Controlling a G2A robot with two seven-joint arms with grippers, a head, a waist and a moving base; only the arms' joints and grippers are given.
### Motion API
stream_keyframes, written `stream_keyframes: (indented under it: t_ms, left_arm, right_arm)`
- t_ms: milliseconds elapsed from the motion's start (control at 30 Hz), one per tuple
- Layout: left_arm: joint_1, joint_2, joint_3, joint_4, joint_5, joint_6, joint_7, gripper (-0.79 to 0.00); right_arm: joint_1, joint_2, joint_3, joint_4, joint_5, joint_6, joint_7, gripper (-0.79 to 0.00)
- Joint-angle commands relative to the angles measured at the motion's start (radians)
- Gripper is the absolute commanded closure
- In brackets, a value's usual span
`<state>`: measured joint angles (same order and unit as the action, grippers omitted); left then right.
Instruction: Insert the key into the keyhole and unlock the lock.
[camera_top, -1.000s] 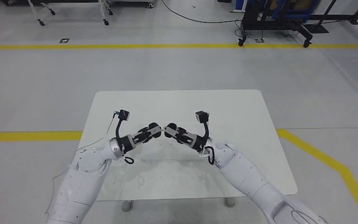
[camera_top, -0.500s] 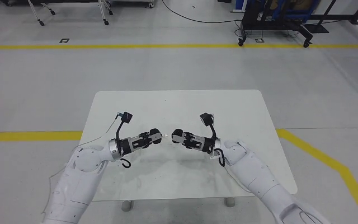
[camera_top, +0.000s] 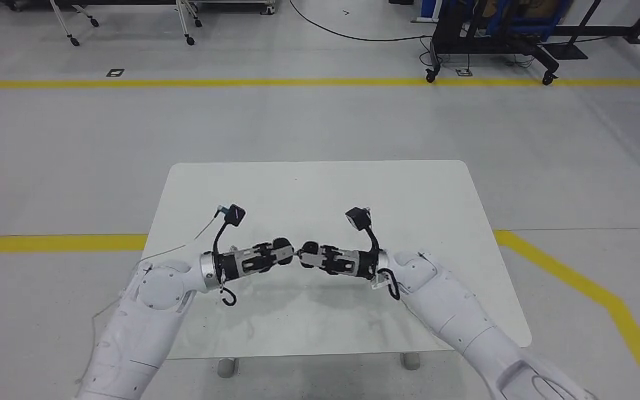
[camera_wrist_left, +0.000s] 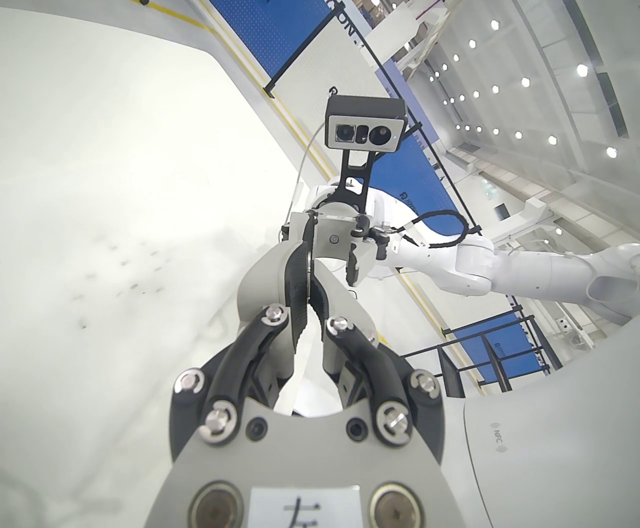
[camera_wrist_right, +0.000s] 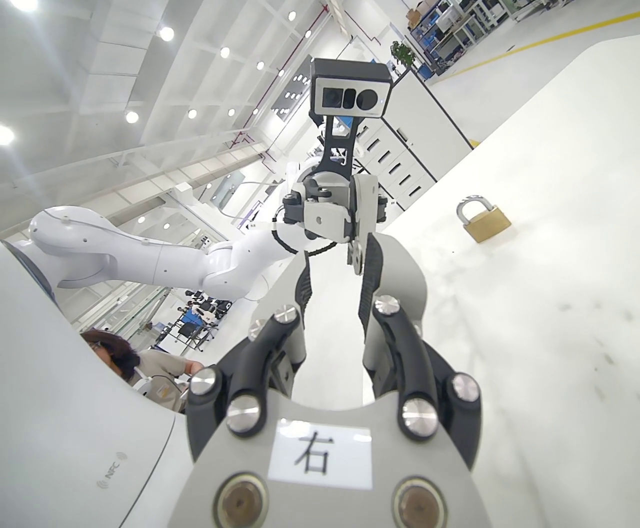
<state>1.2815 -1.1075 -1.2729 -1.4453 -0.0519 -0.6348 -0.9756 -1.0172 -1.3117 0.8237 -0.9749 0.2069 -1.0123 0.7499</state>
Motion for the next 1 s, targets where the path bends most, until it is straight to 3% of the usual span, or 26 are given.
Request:
stream_keyframes:
  t_ms: [0, 133, 167, 367, 400, 467, 633, 700, 833, 967]
  left_arm:
    - [0.001, 0.002, 0.004, -0.002, 0.009, -0.004, -0.005, 0.0]
    - [0.002, 0.005, 0.009, -0.006, 0.016, -0.007, -0.005, 0.0]
    - [0.002, 0.006, 0.01, -0.006, 0.017, -0.007, -0.004, 0.0]
    - [0.002, 0.011, 0.014, -0.01, 0.03, -0.007, 0.009, 0.0]
    - [0.002, 0.012, 0.012, -0.01, 0.031, -0.006, 0.019, -0.126]
    - [0.002, 0.014, 0.003, -0.009, 0.035, -0.004, 0.043, -0.785]
    - [0.015, 0.027, -0.076, -0.028, 0.079, -0.012, 0.134, -0.785]
    - [0.039, 0.039, -0.144, -0.088, 0.271, -0.013, 0.213, -0.785]
    - [0.197, 0.05, -0.246, -0.303, 0.586, 0.048, 0.403, -0.785]
    - [0.379, 0.063, -0.377, -0.489, 0.8, 0.116, 0.454, -0.785]
  right_arm:
    - [0.007, -0.004, -0.006, 0.011, 0.005, 0.0, 0.003, -0.172]
    - [0.018, -0.011, -0.017, 0.032, 0.005, 0.0, 0.005, -0.102]
    - [0.019, -0.013, -0.019, 0.035, 0.004, 0.0, 0.005, 0.0]
    - [0.023, -0.018, -0.026, 0.047, -0.018, 0.0, 0.007, 0.0]
    - [0.022, -0.019, -0.026, 0.046, -0.024, 0.0, 0.006, 0.0]
    - [0.02, -0.018, -0.02, 0.042, -0.034, 0.0, -0.003, 0.0]
    - [-0.006, -0.003, 0.043, 0.011, -0.08, 0.0, -0.07, 0.0]
    - [-0.026, 0.007, 0.078, -0.013, -0.112, 0.0, -0.098, 0.0]
    - [-0.06, 0.021, 0.121, -0.05, -0.15, 0.0, -0.131, 0.0]
    - [-0.06, 0.021, 0.121, -0.05, -0.15, 0.0, -0.131, 0.0]
